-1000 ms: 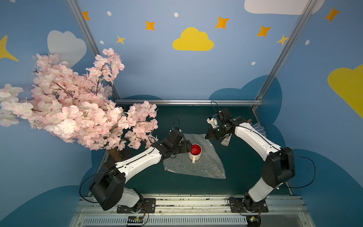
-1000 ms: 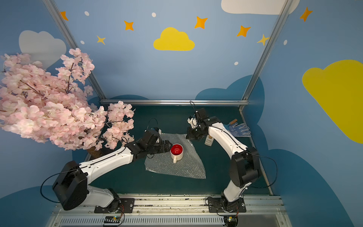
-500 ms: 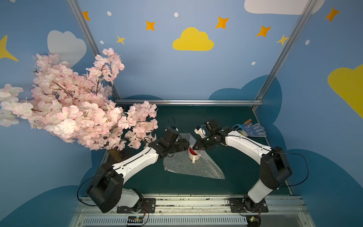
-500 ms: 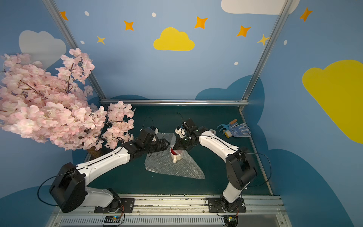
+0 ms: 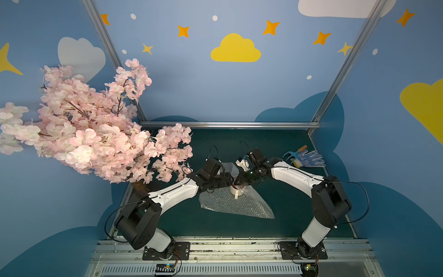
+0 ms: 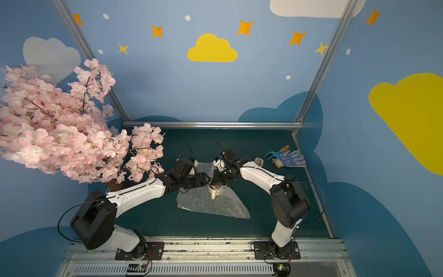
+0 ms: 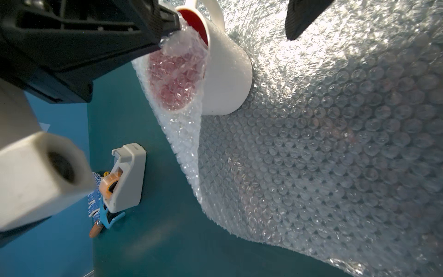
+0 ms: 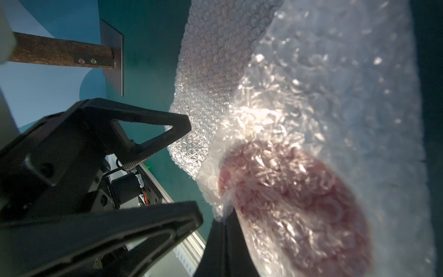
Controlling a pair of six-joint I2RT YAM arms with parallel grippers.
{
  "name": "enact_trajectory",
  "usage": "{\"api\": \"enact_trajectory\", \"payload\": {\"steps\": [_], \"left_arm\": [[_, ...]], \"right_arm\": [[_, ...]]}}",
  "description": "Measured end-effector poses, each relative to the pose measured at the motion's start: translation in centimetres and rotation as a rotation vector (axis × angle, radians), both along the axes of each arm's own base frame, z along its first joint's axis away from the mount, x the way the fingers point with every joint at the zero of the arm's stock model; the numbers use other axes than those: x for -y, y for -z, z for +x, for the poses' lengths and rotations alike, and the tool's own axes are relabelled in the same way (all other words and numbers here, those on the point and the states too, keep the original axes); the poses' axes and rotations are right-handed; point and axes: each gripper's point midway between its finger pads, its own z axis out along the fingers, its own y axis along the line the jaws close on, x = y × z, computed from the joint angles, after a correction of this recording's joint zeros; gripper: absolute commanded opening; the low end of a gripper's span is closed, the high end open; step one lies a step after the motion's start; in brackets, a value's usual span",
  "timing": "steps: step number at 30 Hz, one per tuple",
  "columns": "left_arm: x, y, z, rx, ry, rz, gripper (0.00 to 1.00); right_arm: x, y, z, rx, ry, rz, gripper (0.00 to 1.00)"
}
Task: Wrap mugs in bubble wrap
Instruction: Wrap the mug in bubble wrap.
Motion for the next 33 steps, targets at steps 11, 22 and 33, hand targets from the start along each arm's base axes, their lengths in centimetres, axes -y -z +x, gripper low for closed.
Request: {"api": "enact_trajectory", "payload": {"steps": [11,22,33], "left_arm": [[1.0,1.8,-0.3,-0.036,0.026,0.019,0.81],[0.9,3.3,-0.4,-0.07,0.017,0.054,0.82],[1.4,4.1,-0.4,-0.113,0.022,0.091,0.85]], "right_arm": [[0.4,1.0,-0.6,-0.017,-0.002,-0.018,0.09],[1.9,-3.3,-0.9,0.114,0.009,-0.018,0.35],[11.4,-2.9,-4.3,0.245,0.215,-0.257,0.57]]}}
